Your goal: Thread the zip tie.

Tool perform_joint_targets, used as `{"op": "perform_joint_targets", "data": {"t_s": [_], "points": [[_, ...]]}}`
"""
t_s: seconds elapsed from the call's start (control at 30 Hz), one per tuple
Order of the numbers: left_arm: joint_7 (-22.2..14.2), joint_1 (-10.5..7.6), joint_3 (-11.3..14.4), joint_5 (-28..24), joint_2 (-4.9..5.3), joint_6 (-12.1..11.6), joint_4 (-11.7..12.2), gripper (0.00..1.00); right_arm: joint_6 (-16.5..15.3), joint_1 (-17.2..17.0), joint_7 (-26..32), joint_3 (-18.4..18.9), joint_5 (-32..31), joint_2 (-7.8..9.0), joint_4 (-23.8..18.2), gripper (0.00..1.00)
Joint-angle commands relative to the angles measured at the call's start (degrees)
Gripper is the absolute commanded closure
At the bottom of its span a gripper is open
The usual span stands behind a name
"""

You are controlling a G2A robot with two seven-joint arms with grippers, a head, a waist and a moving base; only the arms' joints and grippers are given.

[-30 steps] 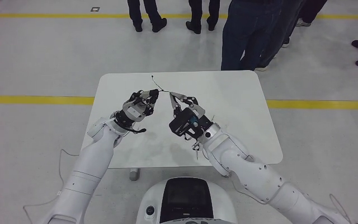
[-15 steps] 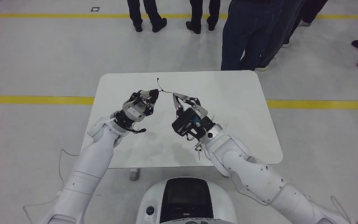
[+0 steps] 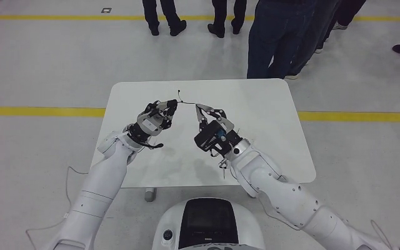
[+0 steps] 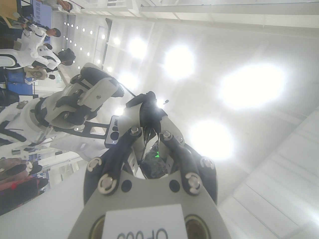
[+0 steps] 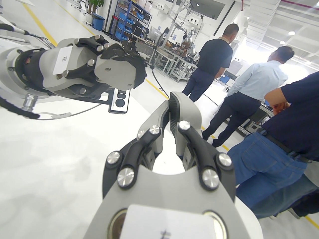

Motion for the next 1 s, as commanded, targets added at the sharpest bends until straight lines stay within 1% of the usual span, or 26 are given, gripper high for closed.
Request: {"op": "perform_joint_targets", "data": {"t_s": [0.0, 0.97], "points": [[0.0, 0.0, 0.0, 0.0, 0.0, 0.0, 0.0, 1.0, -0.01, -0.08, 0.01, 0.05, 0.0, 0.06, -0.05, 1.0], [0.0, 0.0, 0.0, 0.0, 0.0, 0.0, 0.0, 1.0, 0.59, -1.14, 0.54, 0.48, 0.0, 1.14, -0.77, 1.0]]}}
